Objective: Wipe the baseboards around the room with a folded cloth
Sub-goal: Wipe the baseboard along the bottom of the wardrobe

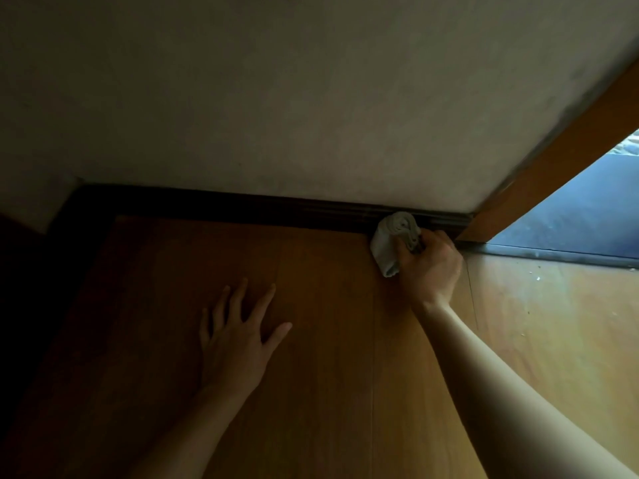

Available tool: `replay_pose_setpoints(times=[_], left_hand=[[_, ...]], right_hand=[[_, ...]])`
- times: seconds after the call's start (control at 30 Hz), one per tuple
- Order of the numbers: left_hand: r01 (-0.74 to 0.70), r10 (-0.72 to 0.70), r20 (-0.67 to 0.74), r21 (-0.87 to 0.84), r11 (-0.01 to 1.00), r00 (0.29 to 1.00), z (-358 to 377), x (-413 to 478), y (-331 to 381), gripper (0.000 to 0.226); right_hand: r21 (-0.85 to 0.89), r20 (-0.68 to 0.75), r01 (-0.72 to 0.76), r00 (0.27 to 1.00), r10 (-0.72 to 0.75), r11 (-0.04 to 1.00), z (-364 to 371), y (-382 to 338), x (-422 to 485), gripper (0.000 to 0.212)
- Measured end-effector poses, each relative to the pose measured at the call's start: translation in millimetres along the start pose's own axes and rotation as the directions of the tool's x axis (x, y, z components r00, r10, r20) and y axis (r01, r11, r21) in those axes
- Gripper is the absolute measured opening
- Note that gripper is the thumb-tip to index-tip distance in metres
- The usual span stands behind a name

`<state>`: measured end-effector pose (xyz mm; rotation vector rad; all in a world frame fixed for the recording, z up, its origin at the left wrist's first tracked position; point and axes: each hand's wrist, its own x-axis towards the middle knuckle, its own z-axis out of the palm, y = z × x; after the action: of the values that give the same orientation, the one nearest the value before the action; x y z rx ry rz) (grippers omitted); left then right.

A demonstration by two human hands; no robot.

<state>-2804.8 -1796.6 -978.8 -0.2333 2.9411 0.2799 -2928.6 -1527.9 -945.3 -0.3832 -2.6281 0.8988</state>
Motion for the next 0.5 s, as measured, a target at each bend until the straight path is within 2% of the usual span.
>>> replay_pose_setpoints(times=[0.17,0.37,0.5], left_hand=[[-0.006,0.006,0.001,-0.002,1.000,1.000,0,0,0,0.084],[-0.003,0.003,0.012,-0.001,1.000,1.000,-1,0,1,0.085],[0.000,0.000,0.000,0.001,1.000,1.000,-2,0,1,0.084]], right_hand=[[0.035,0.038,0.108,0.993,-0.109,0.994,22,-25,-7,0.019],[0.019,0.027,0.095,0.995,-0.095,0.995,29,-33,-11,0.020],[0.048,0.110,0.122,0.986,-0.127,0.991,47,-57,-18,0.021]])
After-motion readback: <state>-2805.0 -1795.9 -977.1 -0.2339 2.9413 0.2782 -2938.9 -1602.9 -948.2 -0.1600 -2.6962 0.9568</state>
